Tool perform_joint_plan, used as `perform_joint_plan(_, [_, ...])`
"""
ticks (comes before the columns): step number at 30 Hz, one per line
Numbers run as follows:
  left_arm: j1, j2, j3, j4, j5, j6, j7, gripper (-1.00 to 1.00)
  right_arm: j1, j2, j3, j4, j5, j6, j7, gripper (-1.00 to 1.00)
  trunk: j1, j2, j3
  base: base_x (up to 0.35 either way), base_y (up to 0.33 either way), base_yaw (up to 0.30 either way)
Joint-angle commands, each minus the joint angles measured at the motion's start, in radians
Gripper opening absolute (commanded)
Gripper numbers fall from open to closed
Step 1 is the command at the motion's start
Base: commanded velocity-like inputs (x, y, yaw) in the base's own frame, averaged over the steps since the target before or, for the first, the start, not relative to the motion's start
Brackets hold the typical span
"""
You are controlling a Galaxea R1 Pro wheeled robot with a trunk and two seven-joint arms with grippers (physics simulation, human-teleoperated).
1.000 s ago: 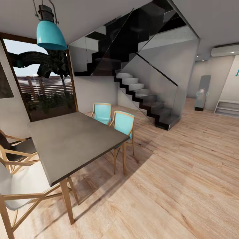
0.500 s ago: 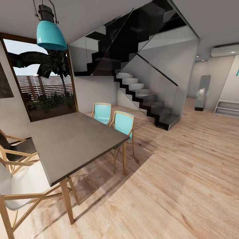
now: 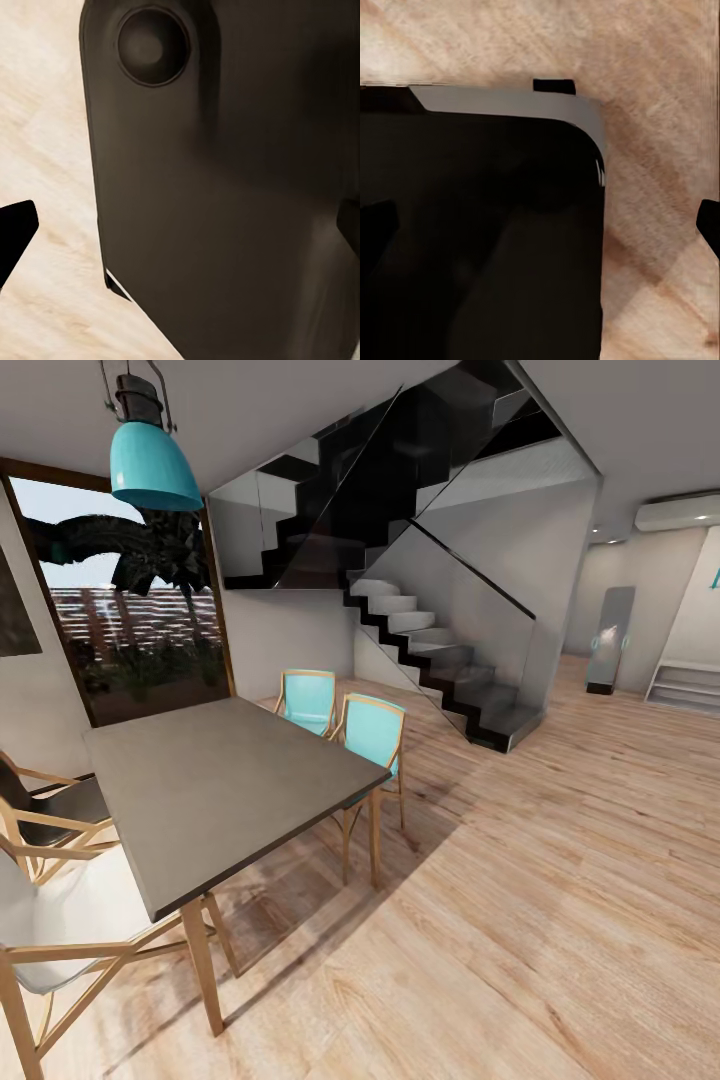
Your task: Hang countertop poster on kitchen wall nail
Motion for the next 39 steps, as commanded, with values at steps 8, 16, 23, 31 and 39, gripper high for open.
perform_joint_plan(8, [0.006,-0.002,-0.001,-0.670,-0.002,0.001,0.001,1.00,-0.037,-0.003,-0.002,-0.401,0.002,-0.030,-0.002,1.00,0.000,0.000,-0.001,0.000,0.000,0.000])
perform_joint_plan(16, [0.007,-0.003,0.001,-0.708,-0.003,0.002,0.001,1.00,-0.031,-0.010,0.000,-0.414,0.005,-0.044,-0.003,1.00,0.000,0.000,-0.001,0.000,0.000,0.000])
perform_joint_plan(23, [0.007,-0.004,0.001,-0.674,-0.003,0.002,0.001,1.00,-0.030,-0.012,0.002,-0.413,0.004,-0.047,-0.003,1.00,0.000,0.000,-0.001,0.000,0.000,0.087])
perform_joint_plan(31, [0.007,-0.004,0.001,-0.673,-0.003,0.002,0.000,1.00,-0.030,-0.012,0.003,-0.413,0.004,-0.047,-0.004,1.00,0.000,0.000,-0.001,0.000,0.000,0.277])
perform_joint_plan(39, [0.007,-0.003,0.001,-0.673,-0.003,0.002,0.001,1.00,-0.030,-0.010,0.003,-0.413,0.008,-0.048,-0.004,1.00,0.000,0.000,-0.001,-0.005,-0.004,0.283])
